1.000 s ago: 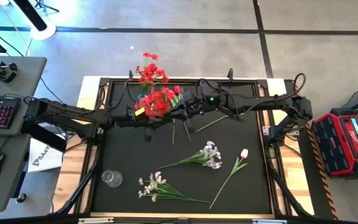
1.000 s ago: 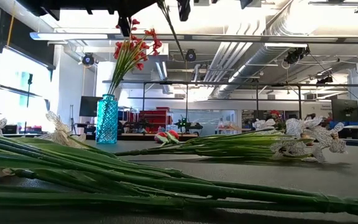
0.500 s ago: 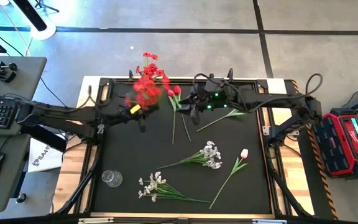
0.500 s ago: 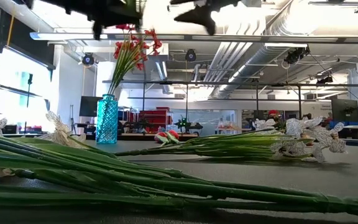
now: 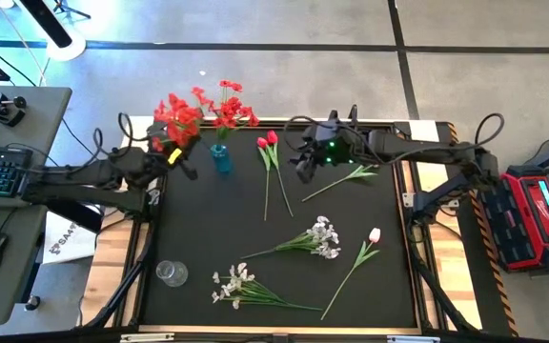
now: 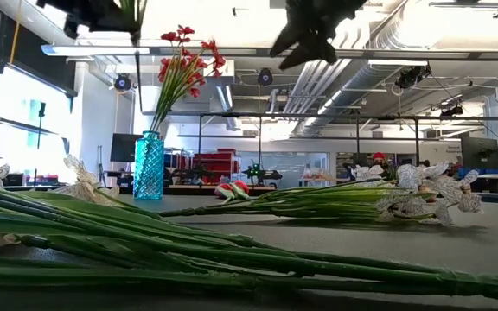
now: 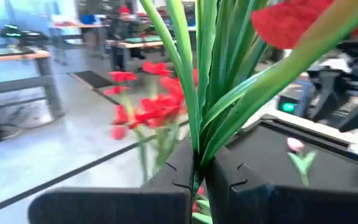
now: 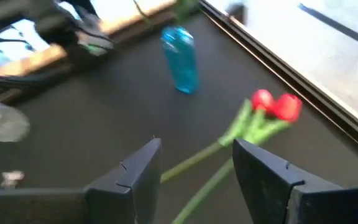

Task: Sort flowers into vase by color
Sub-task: Put the red flower into the blue vase

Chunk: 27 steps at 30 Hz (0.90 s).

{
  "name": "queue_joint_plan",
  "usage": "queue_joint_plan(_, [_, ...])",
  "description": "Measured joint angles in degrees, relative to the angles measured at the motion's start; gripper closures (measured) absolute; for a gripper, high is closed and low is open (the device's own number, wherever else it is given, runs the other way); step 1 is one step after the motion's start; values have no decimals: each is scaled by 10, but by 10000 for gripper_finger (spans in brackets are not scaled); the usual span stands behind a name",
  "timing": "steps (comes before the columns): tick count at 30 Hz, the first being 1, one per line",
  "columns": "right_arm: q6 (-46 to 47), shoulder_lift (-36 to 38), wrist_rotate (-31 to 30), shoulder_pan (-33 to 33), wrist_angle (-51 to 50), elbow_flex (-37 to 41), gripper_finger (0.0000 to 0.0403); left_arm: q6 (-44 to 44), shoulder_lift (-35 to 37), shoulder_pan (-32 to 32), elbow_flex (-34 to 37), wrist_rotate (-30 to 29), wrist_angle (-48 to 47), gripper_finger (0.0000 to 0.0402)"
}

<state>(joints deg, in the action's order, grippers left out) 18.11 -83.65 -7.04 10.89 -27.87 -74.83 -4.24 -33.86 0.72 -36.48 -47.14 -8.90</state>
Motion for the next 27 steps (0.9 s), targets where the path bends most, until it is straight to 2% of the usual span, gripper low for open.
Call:
queue_joint_plan(4, [-1,0,2,6,5,0,220,15,-7,37,1,10,-2,398])
queue_joint_plan(14, [-1,0,-1,15,-3,0,220,0,-53,142,1,103,36,398])
queue_joint_plan(21, [-4,0,-5,15,-7,0,220,-19,-71,170,1,152,52,398])
queue_joint_plan(27, [-6,0,-16,17,-19,0,220,-57,-91,173,1,160,27,399])
